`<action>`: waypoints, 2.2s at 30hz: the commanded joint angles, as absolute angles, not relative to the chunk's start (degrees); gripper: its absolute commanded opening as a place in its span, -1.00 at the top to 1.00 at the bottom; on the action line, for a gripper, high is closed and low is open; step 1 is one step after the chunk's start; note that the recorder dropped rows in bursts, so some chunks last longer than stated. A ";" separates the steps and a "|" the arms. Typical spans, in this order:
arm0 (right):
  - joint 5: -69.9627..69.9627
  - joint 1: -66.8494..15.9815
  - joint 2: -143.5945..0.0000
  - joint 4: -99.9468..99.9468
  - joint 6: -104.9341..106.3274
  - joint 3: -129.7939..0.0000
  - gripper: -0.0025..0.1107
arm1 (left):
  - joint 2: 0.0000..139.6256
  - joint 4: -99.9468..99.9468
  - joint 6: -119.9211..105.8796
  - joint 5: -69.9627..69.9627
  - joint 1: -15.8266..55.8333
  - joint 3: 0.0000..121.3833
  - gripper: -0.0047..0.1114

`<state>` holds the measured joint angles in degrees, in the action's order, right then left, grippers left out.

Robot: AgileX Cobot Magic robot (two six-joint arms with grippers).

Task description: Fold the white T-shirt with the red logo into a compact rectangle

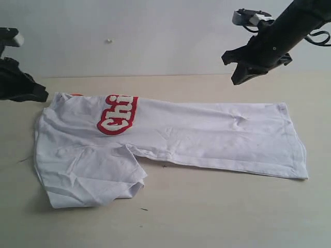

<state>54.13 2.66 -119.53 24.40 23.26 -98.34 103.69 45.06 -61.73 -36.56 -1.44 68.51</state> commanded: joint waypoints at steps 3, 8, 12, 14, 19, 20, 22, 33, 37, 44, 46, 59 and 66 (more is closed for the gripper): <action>47.95 2.62 -110.20 20.98 22.31 -85.06 0.96 | 95.87 41.71 -65.74 -40.79 7.76 59.81 0.92; 44.74 2.62 -108.32 18.17 20.82 -75.68 0.96 | 93.75 40.60 -65.63 -40.79 17.15 53.03 0.92; 42.97 2.62 -108.29 16.93 20.82 -71.74 0.96 | 93.75 37.64 -65.26 -35.36 24.94 48.05 0.73; 42.97 2.62 -108.29 17.07 20.82 -71.36 0.96 | 93.75 36.54 -63.20 -32.69 28.23 47.48 0.48; 42.66 2.62 -108.29 17.07 20.82 -71.37 0.96 | 94.49 34.11 -60.47 -27.19 34.13 47.24 0.06; 42.57 2.62 -108.29 17.07 20.82 -71.37 0.96 | 95.13 32.42 -59.10 -25.86 34.80 47.24 0.06; 42.75 2.62 -108.29 17.07 20.82 -71.37 0.96 | 97.11 26.79 -54.48 -23.10 35.58 47.24 0.06; 43.30 2.62 -108.20 16.95 20.82 -71.37 0.96 | 103.98 18.98 -46.41 -16.27 35.87 47.24 0.10; 43.43 2.62 -108.20 16.95 20.82 -71.37 0.96 | 104.85 19.27 -46.41 -16.73 35.96 47.24 0.09; 43.81 2.62 -108.20 16.95 20.82 -71.37 0.96 | 104.85 18.86 -46.28 -16.49 35.96 47.24 0.50; 43.81 2.62 -108.20 16.95 20.82 -71.37 0.96 | 104.85 18.54 -46.28 -16.49 35.96 47.24 0.82; 43.81 2.62 -108.20 16.95 20.82 -71.37 0.96 | 101.31 2.38 -46.41 -19.19 35.96 54.25 0.92; 43.34 2.62 -108.20 16.95 20.82 -71.37 0.96 | 100.65 -23.06 -46.29 -25.34 35.96 60.80 0.92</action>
<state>43.67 2.66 -108.81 17.17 20.86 -71.62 101.14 -15.05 -46.87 -25.28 35.62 60.24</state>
